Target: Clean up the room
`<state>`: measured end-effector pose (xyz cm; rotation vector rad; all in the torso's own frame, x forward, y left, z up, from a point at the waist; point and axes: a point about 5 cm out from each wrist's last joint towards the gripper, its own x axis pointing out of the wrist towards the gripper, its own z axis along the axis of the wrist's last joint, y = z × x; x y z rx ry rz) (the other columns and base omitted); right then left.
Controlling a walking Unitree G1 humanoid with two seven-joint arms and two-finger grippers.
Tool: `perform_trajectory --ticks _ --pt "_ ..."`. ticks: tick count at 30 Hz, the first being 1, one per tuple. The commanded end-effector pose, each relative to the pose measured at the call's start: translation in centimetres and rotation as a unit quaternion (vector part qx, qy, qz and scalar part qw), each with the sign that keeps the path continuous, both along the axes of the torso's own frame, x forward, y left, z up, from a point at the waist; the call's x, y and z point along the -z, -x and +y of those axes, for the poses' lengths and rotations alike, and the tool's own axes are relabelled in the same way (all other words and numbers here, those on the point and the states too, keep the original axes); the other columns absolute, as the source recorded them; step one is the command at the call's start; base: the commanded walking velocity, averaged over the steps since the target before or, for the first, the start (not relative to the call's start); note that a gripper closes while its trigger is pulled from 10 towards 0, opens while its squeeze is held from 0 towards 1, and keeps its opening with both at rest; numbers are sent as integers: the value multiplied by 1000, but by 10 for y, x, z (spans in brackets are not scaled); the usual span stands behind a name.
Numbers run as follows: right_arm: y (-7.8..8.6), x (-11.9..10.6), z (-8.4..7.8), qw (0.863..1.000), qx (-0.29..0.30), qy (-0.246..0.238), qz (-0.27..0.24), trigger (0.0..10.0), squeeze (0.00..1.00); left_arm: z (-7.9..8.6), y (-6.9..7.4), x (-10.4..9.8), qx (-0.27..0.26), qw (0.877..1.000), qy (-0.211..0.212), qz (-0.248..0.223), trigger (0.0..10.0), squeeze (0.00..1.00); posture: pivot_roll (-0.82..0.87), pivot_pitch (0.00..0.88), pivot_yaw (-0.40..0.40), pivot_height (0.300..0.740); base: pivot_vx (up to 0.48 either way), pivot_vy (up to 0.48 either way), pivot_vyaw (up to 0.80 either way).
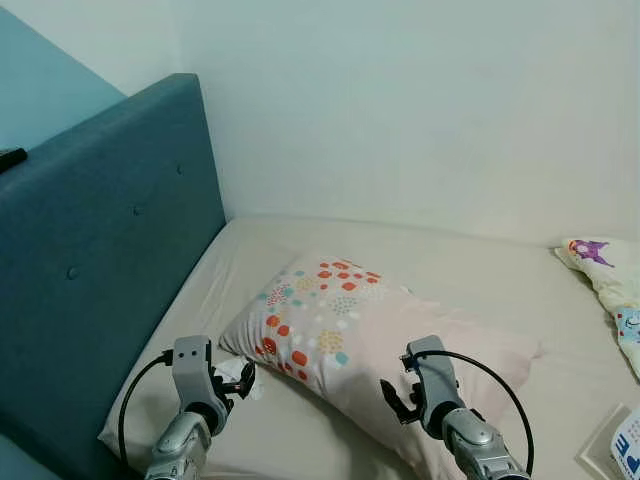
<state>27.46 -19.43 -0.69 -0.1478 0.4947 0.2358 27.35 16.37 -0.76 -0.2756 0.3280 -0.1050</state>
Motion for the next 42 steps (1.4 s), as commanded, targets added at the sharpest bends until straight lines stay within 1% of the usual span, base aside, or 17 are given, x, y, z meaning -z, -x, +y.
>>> perform_trajectory --ticks 1,10,22,23,27,28,30,33,35,37,42 --pt "1 2 -1 1000 15 -13 8 10000 0 5 2 2 -5 1000 -12 6 10000 0 -75 2 -21 740 0 0 0" --pt "1 3 -3 1000 22 -11 18 10000 0 12 0 0 -17 1000 -26 4 10000 0 -74 8 -27 740 0 0 0" --pt "1 3 -3 999 36 -19 18 10000 0 12 -4 -3 -9 999 -41 -1 10000 0 -87 17 -16 690 0 0 0" --pt "1 3 -3 999 38 -21 19 10000 0 12 -4 -4 -4 999 -49 -2 10000 0 -86 17 -15 680 0 0 0" --pt "1 3 -3 999 38 -22 19 10000 0 11 -5 -4 2 998 -57 -2 10000 0 -86 17 -14 670 0 0 0" --pt "1 3 -3 999 38 -22 19 10000 0 10 -6 -5 11 997 -73 -4 10000 0 -87 18 -14 660 0 0 0" --pt "1 3 -4 999 38 -22 19 10000 0 9 -6 -6 17 996 -88 -4 10000 0 -90 19 -15 650 0 0 0" --pt "1 3 -4 999 38 -22 19 10000 0 9 -6 -6 17 996 -88 -4 10000 0 -90 19 -15 650 0 0 0" --pt "1 3 -3 999 37 -23 16 10000 0 8 -7 -6 23 995 -101 -5 10000 0 -93 22 -12 641 0 0 0" --pt "2 3 -3 999 37 -27 11 10000 0 6 -8 -6 32 993 -114 -7 10000 0 -95 24 -9 641 0 0 0" --pt "3 3 -3 999 38 -29 10 10000 0 5 -8 -7 40 992 -121 -10 10000 0 -96 26 -7 641 0 0 0"
